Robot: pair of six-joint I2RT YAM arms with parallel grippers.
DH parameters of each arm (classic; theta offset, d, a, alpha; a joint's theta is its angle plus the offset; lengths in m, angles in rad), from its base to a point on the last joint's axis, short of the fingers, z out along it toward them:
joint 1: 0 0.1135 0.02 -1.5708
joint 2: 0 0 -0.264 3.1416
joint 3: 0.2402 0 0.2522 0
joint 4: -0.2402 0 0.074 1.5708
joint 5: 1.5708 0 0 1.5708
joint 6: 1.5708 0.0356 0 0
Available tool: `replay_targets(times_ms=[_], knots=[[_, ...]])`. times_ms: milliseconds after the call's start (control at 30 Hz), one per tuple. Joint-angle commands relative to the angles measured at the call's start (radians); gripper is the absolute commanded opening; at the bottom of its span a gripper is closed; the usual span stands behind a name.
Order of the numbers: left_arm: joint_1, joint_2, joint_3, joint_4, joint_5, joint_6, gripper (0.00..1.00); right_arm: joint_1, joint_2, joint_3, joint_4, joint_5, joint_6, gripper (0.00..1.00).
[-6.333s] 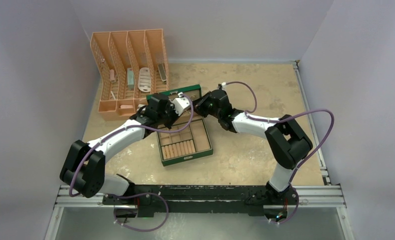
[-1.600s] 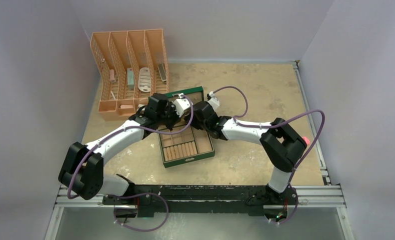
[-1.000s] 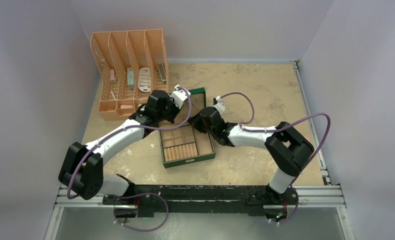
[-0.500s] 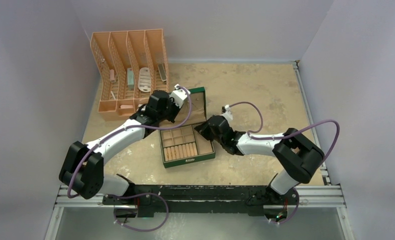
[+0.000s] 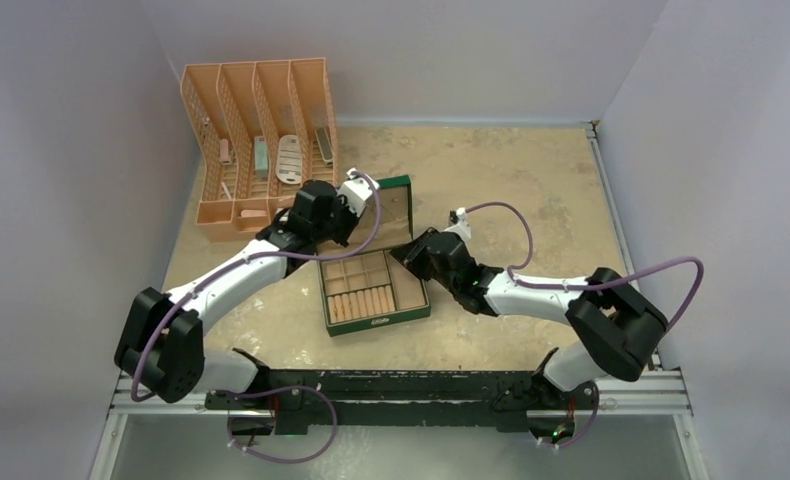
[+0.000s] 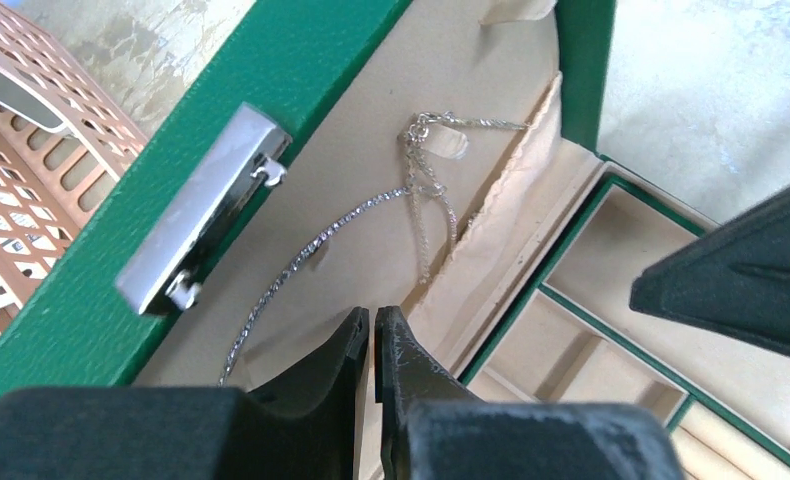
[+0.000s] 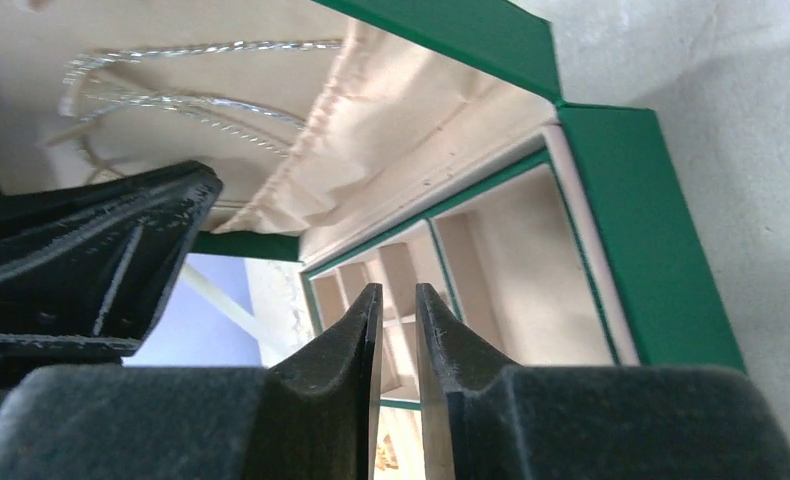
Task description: Organize the mixed jewelry
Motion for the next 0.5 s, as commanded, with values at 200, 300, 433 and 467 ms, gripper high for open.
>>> replay_targets(times_ms=[200,300,433,467], knots=[[0.009,-0.195,0.016,-0.063,0.176,-0.096,0.12,-0.041,-0.127,0.103,-0.052,-0.017,-0.216,0.32],[0.009,-0.251,0.016,-0.100,0.233,-0.154,0.15,-0.051,-0.159,0.129,-0.085,-0.023,-0.299,0.41],[0.009,-0.372,0.006,-0.114,0.349,-0.295,0.20,-0.075,-0.214,0.167,-0.140,-0.020,-0.397,0.55],[0.010,-0.406,0.005,-0.114,0.332,-0.325,0.22,-0.081,-0.227,0.176,-0.149,-0.024,-0.418,0.58]])
